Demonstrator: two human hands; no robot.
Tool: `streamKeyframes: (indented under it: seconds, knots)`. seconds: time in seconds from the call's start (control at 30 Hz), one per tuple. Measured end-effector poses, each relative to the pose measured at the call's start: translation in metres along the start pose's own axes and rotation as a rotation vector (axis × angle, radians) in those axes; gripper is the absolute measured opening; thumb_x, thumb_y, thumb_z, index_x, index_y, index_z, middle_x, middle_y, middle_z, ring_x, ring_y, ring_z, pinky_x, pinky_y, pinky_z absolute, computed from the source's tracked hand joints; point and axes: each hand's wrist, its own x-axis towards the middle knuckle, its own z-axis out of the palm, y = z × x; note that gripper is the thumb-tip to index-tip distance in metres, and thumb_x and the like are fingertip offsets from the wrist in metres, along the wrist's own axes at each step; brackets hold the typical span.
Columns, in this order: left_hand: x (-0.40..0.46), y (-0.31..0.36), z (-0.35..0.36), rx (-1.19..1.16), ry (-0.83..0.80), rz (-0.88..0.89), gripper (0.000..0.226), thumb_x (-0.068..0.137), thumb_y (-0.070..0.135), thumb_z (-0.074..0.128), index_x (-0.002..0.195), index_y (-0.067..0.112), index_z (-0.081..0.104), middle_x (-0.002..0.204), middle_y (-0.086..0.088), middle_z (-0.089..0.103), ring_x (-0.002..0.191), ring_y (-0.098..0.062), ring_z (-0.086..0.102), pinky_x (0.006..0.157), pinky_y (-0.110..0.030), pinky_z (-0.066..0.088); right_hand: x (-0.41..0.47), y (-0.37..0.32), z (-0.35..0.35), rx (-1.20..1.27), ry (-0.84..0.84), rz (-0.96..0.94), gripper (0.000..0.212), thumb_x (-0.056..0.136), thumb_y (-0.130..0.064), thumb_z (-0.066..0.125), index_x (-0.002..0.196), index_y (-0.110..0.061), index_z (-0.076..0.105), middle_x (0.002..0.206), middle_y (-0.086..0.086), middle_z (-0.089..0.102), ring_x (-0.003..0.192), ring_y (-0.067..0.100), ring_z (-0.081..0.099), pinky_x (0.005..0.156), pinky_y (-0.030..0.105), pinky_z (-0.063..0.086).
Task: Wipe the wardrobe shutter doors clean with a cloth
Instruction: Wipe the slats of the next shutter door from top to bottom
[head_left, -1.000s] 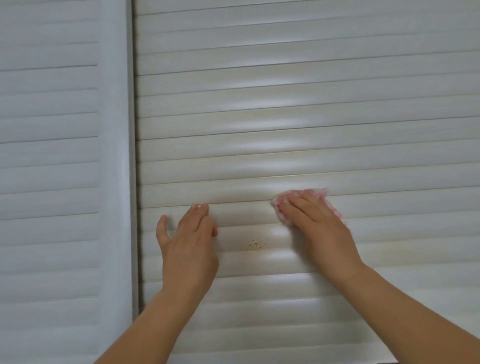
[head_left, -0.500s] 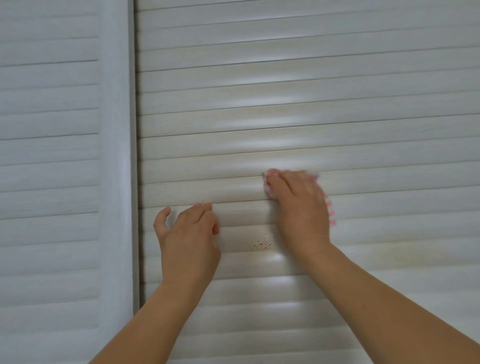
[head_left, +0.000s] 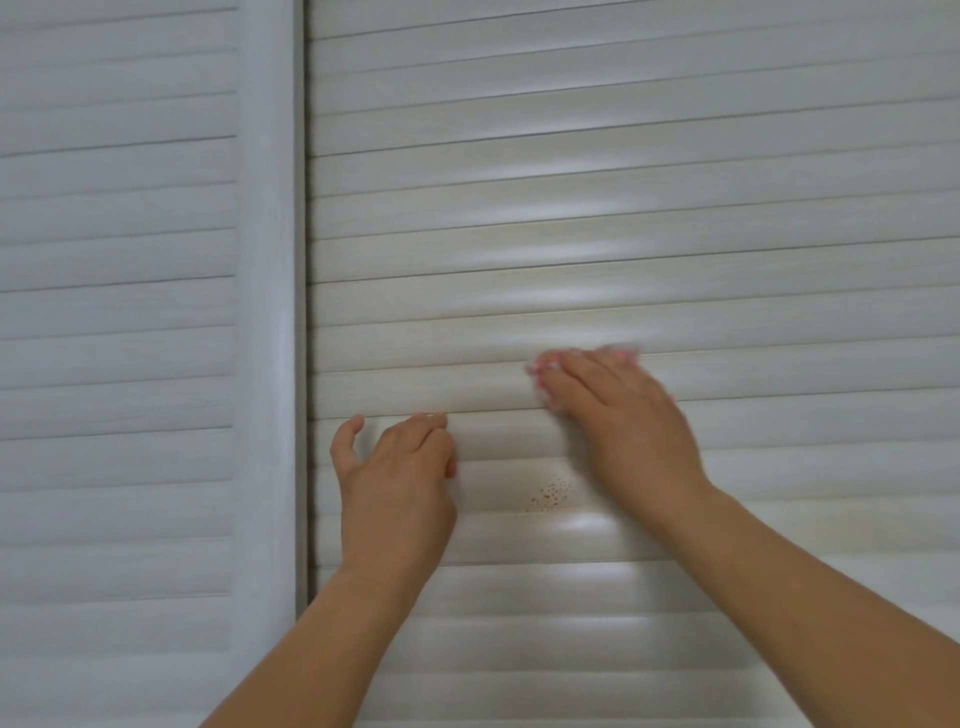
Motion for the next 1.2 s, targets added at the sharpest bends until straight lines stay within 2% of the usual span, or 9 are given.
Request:
streamKeyframes:
  seconds: [0.1,0.2,0.3,0.47,0.57,0.77,0.83,0.97,1.2]
  knots:
    - [-0.001,-0.001,0.001,-0.018,-0.026,-0.004,0.039,0.055,-0.017,0.065,0.059,0.020,0.052,0.094,-0.001,0.071,0.089,-0.019,0.068,0.100,-0.044,0.017,-0.022,0.029,-0.018,-0.005,0.077,0.154,0.040,0.089,-0.013,0.038,0.118,-0.005,0.064,0.122,0.012,0.062,0.111,0.034,0.057,0.097,0.039,0.043]
    - [-0.001,-0.002,0.002,-0.018,-0.040,-0.011,0.042,0.051,-0.018,0.069,0.058,0.019,0.052,0.094,-0.002,0.071,0.089,-0.020,0.068,0.100,-0.045,0.018,-0.033,0.048,-0.028,0.051,0.171,0.375,0.052,0.073,0.002,0.037,0.120,0.000,0.062,0.126,0.017,0.059,0.119,0.031,0.046,0.107,0.014,0.019]
    - [-0.001,-0.002,0.004,-0.017,-0.036,0.000,0.041,0.050,-0.017,0.070,0.058,0.019,0.052,0.093,-0.002,0.071,0.090,-0.020,0.068,0.099,-0.043,0.019,-0.022,0.043,-0.019,0.104,0.284,0.532,0.053,0.074,0.006,0.038,0.122,-0.001,0.061,0.126,0.017,0.057,0.119,0.035,0.047,0.106,0.010,0.015]
    - [0.000,-0.005,0.004,-0.027,-0.020,0.028,0.039,0.050,-0.016,0.071,0.058,0.019,0.053,0.093,0.000,0.071,0.088,-0.019,0.067,0.099,-0.042,0.020,0.022,0.014,0.006,0.051,0.261,0.305,0.047,0.078,-0.006,0.037,0.118,-0.001,0.063,0.120,0.016,0.061,0.113,0.037,0.053,0.099,0.041,0.034]
    - [-0.001,-0.008,0.004,-0.062,-0.005,0.046,0.038,0.053,-0.016,0.067,0.058,0.019,0.052,0.096,0.001,0.070,0.090,-0.018,0.067,0.099,-0.042,0.021,0.044,-0.014,0.025,0.085,0.202,0.158,0.043,0.077,-0.004,0.043,0.114,-0.002,0.065,0.116,0.014,0.063,0.107,0.037,0.057,0.093,0.045,0.041]
    - [-0.006,-0.019,0.002,-0.186,0.024,0.063,0.027,0.071,0.006,0.030,0.061,0.019,0.051,0.094,0.006,0.067,0.087,-0.005,0.055,0.099,-0.044,0.029,0.070,-0.080,0.055,0.128,0.041,-0.011,0.053,0.074,-0.019,0.035,0.112,-0.002,0.067,0.115,0.017,0.065,0.111,0.038,0.059,0.097,0.052,0.042]
    - [-0.010,-0.023,0.000,-0.207,0.024,0.069,0.028,0.073,0.007,0.028,0.063,0.018,0.051,0.090,0.007,0.065,0.084,-0.004,0.052,0.097,-0.049,0.034,0.072,-0.088,0.057,0.118,-0.033,-0.033,0.059,0.070,-0.023,0.034,0.115,-0.004,0.067,0.118,0.015,0.064,0.115,0.037,0.057,0.098,0.056,0.040]
    - [-0.024,-0.027,-0.004,-0.169,-0.003,0.035,0.028,0.072,0.007,0.029,0.065,0.017,0.054,0.109,-0.002,0.066,0.106,-0.010,0.051,0.096,-0.041,0.030,0.051,-0.089,0.052,0.131,-0.104,-0.099,0.060,0.072,-0.026,0.031,0.118,-0.006,0.066,0.125,0.013,0.062,0.121,0.036,0.053,0.102,0.055,0.033]
    - [-0.034,-0.014,-0.005,-0.129,-0.040,-0.023,0.027,0.068,0.009,0.027,0.066,0.020,0.052,0.116,-0.003,0.063,0.103,-0.010,0.051,0.094,-0.040,0.027,0.009,-0.062,0.039,0.066,-0.156,-0.273,0.052,0.079,-0.012,0.032,0.117,-0.009,0.067,0.124,0.010,0.063,0.119,0.033,0.056,0.100,0.056,0.037]
